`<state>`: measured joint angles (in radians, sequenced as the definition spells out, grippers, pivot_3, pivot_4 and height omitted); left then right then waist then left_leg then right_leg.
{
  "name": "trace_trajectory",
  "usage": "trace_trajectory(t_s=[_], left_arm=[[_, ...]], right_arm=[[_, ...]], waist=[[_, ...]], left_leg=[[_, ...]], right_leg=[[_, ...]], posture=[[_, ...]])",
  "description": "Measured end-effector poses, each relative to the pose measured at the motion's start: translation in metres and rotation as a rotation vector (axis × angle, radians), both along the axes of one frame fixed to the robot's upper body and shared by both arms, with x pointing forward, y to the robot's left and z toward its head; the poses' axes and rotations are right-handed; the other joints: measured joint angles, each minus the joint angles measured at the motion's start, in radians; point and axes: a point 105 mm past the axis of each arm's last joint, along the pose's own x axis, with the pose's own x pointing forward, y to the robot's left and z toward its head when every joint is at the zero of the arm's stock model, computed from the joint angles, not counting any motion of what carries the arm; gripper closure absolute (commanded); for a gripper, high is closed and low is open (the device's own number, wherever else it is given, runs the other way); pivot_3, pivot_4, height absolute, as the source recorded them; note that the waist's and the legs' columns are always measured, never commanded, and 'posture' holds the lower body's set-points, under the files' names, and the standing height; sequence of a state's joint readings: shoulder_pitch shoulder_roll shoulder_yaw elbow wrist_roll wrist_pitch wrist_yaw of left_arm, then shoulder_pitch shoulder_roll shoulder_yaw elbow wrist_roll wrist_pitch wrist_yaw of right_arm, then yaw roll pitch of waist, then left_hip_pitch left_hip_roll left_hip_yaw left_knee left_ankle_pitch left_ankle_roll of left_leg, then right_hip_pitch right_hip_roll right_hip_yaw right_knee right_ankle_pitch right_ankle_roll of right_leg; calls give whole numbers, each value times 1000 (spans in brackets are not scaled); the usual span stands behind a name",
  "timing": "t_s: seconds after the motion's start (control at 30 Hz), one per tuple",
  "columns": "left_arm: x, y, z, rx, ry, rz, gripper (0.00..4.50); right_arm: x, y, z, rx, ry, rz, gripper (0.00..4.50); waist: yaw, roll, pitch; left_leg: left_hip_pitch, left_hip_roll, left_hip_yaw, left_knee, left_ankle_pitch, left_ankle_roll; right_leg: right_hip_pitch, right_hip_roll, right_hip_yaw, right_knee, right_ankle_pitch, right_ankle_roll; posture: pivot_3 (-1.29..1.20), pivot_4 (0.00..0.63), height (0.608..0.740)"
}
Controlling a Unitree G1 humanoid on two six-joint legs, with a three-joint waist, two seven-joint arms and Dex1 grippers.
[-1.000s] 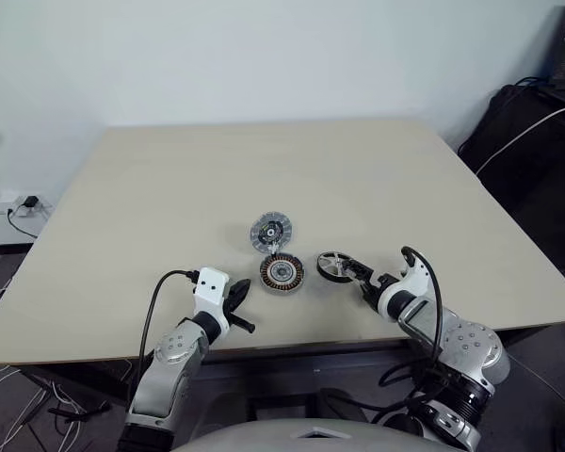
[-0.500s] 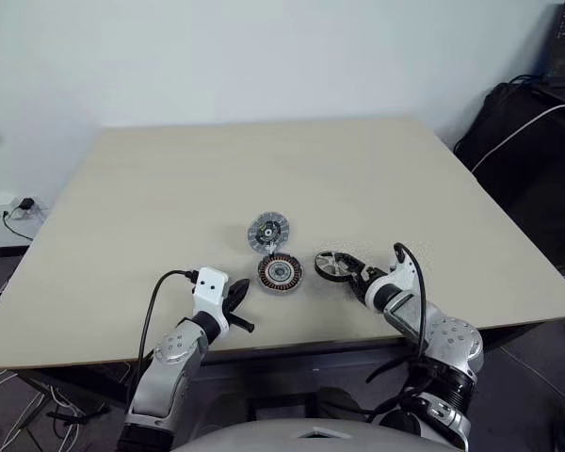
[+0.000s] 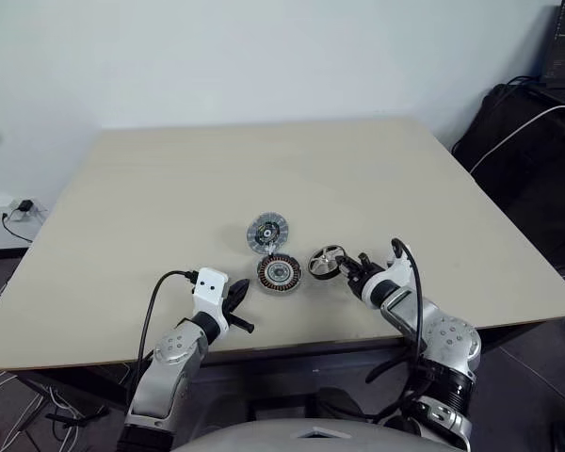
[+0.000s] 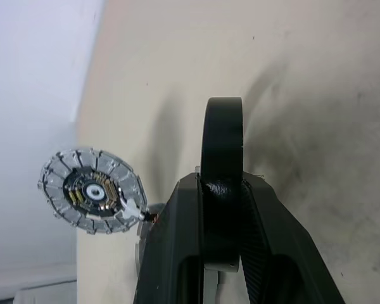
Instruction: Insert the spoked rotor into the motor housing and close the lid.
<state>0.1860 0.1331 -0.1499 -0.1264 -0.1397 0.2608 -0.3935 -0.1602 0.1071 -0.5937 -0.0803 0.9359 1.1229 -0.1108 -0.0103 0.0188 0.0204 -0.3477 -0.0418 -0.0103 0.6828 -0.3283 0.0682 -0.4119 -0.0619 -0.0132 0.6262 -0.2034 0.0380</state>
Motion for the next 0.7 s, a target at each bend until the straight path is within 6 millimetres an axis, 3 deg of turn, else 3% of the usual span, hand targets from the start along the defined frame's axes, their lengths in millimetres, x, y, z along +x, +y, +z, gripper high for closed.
trace_trajectory(t_s=[0.27, 0.43, 0.7], left_arm=[[0, 0, -1, 3, 5, -2, 4500], [-1, 0, -2, 5, 14, -3, 4500], [-2, 2, 1, 6, 4, 1, 4500]], right_arm=[[-6, 3, 19, 117, -120, 4, 4018], [-3, 24, 28, 156, -157, 85, 4018], [-2, 61, 20, 186, -115, 213, 4018]], waist=[[-2, 2, 3], [-1, 1, 3], [-1, 1, 4]], left_leg=[[-2, 0, 0, 0, -1, 1], [-2, 0, 0, 0, -1, 1], [-2, 0, 0, 0, -1, 1]], right_leg=[[-2, 0, 1, 0, 0, 2], [-2, 0, 0, 0, 0, 1], [-2, -1, 1, 0, 0, 1]], posture=[[0, 0, 740], [0, 0, 740], [0, 0, 740]])
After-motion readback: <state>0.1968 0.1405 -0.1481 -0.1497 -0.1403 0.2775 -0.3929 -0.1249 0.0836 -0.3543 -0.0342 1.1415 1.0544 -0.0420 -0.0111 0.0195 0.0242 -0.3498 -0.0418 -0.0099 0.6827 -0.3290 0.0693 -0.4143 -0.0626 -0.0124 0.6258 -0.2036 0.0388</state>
